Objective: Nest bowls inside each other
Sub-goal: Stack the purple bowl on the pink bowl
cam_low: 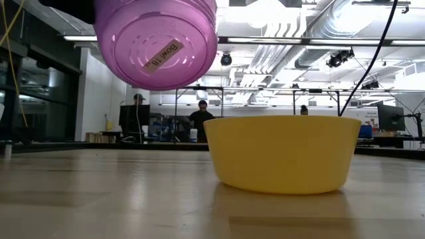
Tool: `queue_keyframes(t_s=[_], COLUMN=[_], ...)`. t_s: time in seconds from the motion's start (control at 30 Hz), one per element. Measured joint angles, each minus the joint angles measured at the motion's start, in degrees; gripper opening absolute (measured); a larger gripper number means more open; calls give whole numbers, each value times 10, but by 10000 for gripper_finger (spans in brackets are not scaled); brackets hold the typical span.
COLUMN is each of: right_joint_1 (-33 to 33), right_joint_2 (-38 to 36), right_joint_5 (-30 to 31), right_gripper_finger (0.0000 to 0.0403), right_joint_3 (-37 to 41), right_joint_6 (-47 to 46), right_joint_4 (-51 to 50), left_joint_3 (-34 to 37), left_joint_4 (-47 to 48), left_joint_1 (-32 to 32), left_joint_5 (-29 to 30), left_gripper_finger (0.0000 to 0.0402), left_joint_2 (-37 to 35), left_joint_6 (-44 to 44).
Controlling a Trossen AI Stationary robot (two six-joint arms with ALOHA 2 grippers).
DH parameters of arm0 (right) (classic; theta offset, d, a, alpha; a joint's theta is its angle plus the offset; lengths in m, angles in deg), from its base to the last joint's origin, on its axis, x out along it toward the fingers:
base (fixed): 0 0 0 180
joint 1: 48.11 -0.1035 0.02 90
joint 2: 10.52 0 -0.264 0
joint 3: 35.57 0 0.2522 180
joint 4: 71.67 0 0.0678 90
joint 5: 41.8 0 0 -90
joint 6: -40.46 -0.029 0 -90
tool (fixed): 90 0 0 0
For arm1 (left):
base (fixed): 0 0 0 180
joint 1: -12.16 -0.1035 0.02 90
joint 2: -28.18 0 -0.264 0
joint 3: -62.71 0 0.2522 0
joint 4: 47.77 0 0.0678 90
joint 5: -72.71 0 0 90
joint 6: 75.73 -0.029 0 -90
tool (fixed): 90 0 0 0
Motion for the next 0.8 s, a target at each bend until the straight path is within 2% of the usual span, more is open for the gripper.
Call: queue_keyframes(t_s=[0.53, 0.8], right_joint_1=[0, 0], right_joint_2=[0, 0], right_joint_5=[0, 27], right_gripper_finger=[130, 130], right_joint_3=[0, 0], right_joint_6=[-15, -7], right_joint_4=[5, 3], left_joint_3=[0, 0], left_joint_4=[5, 7], left_joint_1=[0, 0], left_joint_5=[1, 2], left_gripper_finger=[0, 0], left_joint_2=[-1, -5], left_joint_6=[5, 17])
